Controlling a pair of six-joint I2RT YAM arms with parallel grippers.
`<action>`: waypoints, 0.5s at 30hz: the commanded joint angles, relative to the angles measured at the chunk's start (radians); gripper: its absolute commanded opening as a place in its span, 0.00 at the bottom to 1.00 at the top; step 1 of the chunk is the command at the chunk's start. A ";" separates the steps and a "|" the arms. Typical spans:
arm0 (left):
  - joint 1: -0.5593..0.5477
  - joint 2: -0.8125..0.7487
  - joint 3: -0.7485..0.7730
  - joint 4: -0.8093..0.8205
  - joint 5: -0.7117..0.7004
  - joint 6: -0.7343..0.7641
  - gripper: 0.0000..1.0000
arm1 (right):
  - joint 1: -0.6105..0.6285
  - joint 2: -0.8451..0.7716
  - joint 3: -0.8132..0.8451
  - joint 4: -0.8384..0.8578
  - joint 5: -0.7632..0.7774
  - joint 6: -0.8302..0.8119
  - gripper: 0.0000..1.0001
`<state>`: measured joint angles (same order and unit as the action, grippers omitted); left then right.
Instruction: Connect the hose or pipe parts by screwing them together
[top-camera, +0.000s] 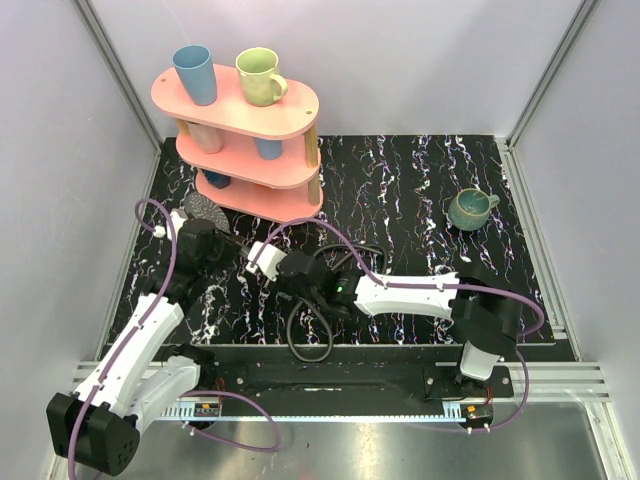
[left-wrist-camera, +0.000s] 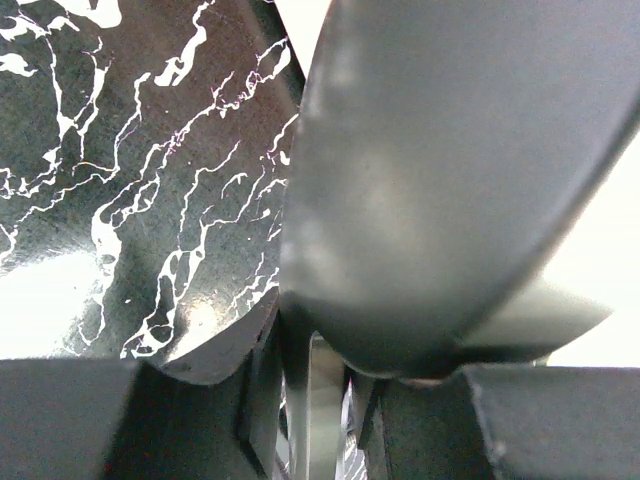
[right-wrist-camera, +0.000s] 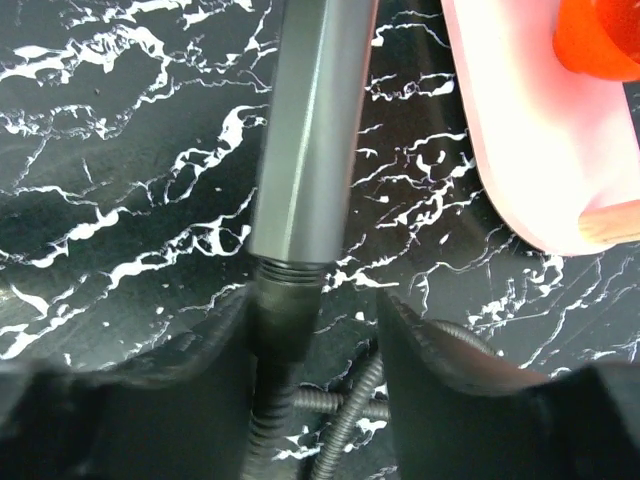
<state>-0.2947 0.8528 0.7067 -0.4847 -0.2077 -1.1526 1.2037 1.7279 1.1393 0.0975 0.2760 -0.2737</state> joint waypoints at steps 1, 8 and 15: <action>-0.003 -0.015 0.021 0.078 0.014 -0.019 0.00 | 0.014 -0.002 -0.006 0.121 0.065 -0.031 0.36; -0.003 -0.124 -0.162 0.389 0.169 0.108 0.00 | -0.082 -0.102 -0.099 0.309 -0.162 0.011 0.05; -0.003 -0.282 -0.567 1.102 0.242 0.100 0.00 | -0.303 -0.106 -0.107 0.432 -0.679 0.131 0.00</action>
<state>-0.2852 0.6247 0.2787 0.1925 -0.1104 -1.1358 1.0298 1.6867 1.0046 0.2958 -0.1028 -0.1947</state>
